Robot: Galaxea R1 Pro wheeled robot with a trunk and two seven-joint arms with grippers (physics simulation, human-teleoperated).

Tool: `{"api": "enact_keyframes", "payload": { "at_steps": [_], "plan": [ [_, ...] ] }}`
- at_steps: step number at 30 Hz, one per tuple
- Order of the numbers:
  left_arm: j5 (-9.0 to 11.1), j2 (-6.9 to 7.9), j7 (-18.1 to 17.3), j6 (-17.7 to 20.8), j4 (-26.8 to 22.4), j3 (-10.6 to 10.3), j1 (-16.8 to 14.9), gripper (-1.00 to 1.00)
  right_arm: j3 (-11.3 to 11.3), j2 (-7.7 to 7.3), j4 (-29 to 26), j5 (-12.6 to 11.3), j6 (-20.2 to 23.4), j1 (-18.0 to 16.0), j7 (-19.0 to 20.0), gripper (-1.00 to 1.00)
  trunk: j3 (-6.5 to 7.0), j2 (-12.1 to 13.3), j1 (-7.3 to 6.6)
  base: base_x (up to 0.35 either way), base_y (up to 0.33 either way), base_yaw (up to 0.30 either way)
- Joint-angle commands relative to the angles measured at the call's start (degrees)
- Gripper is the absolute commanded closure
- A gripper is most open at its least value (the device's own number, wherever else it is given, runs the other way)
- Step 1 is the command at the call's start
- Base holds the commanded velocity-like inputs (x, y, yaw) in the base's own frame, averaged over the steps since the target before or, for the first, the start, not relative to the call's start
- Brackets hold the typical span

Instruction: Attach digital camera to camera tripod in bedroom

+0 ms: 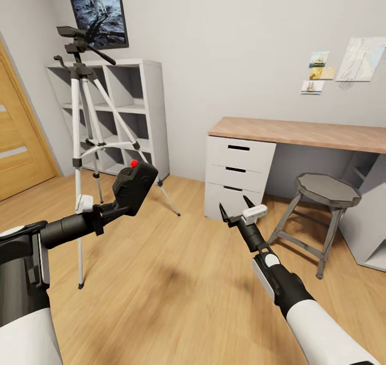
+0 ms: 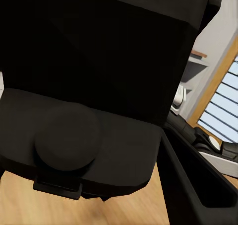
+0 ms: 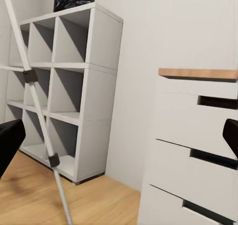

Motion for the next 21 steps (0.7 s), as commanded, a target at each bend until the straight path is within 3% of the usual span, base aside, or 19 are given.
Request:
{"api": "enact_keyframes", "payload": {
  "at_steps": [1,21],
  "plan": [
    [-0.60,-0.03,-0.61,0.41,-0.05,0.07,-0.05,1.00,0.17,-0.05,0.03,-0.37,-0.13,-0.04,0.19,-1.00,0.18,0.00,-0.04,0.000,0.000,0.000],
    [-0.60,-0.05,-0.61,0.41,-0.05,0.07,-0.05,1.00,0.15,-0.05,0.11,-0.37,-0.11,-0.04,0.19,-1.00,4.61,0.26,-0.55,0.000,0.000,0.000]
  ]
}}
